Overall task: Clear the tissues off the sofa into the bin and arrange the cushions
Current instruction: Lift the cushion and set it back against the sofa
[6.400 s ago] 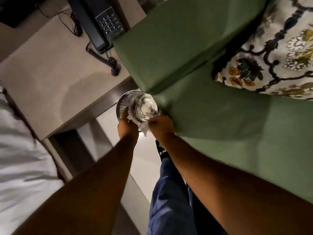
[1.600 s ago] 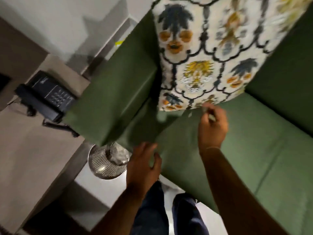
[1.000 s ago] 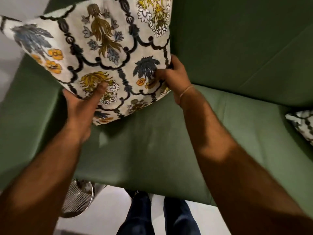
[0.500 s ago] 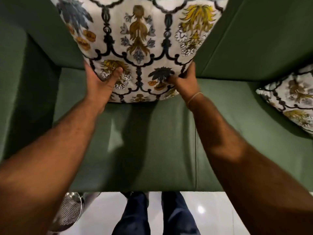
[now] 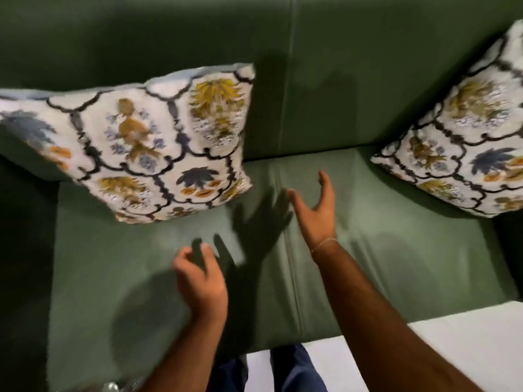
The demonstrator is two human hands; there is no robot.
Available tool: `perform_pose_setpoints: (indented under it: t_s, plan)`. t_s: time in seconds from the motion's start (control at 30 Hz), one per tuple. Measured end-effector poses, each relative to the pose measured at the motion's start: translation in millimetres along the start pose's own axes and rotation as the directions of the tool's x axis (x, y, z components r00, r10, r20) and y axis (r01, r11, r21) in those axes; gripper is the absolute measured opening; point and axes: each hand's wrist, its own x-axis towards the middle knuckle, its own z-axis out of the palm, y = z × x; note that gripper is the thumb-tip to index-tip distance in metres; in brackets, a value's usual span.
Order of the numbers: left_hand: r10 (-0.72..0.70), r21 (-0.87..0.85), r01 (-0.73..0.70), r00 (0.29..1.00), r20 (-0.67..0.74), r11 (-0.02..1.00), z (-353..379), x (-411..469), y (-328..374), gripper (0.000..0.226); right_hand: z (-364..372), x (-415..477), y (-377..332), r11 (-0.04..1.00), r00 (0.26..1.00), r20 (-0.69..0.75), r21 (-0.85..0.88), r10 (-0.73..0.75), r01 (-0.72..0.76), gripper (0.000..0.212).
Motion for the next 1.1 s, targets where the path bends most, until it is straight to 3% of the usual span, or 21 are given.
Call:
perform_pose_setpoints:
  t_s: [0.13, 0.27, 0.37, 0.47, 0.63, 0.73, 0.83, 0.93, 1.03, 1.1]
  plan:
    - [0.151, 0.076, -0.186, 0.933, 0.326, 0.98, 54.0, -68.1, 13.3, 0.064, -115.1, 32.8, 29.7, 0.991, 0.942, -0.311, 0.007, 0.128, -0.132, 0.078]
    - [0.374, -0.027, -0.423, 0.766, 0.524, 0.906, 133.7, -91.7, 81.2, 0.063, -231.0, 74.0, 56.0, 0.991, 0.83, -0.543, 0.021, 0.125, -0.136, 0.095]
    - [0.422, -0.053, -0.517, 0.631, 0.651, 0.855, 205.6, -99.7, 143.0, 0.083, -300.6, 100.6, 55.3, 0.98, 0.766, -0.612, 0.137, 0.197, -0.142, 0.111]
    - [0.361, -0.043, -0.546, 0.491, 0.793, 0.836, 273.3, -107.1, 222.9, 0.107, -352.5, 128.5, 61.4, 0.959, 0.785, -0.557, 0.23, 0.271, -0.168, 0.13]
    - [0.186, 0.067, -0.457, 0.486, 0.854, 0.887, 363.1, -114.7, 324.0, 0.14, -401.5, 159.7, 79.6, 0.908, 0.885, -0.333, 0.371, 0.325, -0.194, 0.126]
    - [0.117, 0.061, -0.39, 0.417, 0.902, 0.919, 371.4, -117.9, 338.1, 0.129, -412.5, 165.9, 81.5, 0.876, 0.911, -0.243, 0.436, 0.334, -0.205, 0.114]
    - [0.161, -0.064, -0.299, 0.314, 0.936, 0.952, 358.1, -130.6, 325.7, 0.088, -406.7, 152.6, 73.2, 0.913, 0.936, -0.214, 0.359, 0.281, -0.192, 0.102]
    - [0.26, -0.18, -0.23, 0.389, 0.884, 0.956, 320.3, -133.6, 299.1, 0.085, -390.4, 134.8, 52.8, 0.965, 0.961, -0.216, 0.232, 0.171, -0.119, 0.095]
    - [0.317, -0.282, -0.152, 0.583, 0.748, 0.947, 268.8, -121.8, 265.0, 0.07, -366.0, 129.5, 34.1, 0.984, 0.991, -0.117, 0.176, 0.06, -0.039, 0.094]
    - [0.32, -0.313, -0.138, 0.675, 0.665, 0.94, 239.2, -112.1, 242.7, 0.07, -349.5, 135.2, 23.4, 0.985, 0.999, -0.042, 0.17, 0.004, 0.003, 0.096]
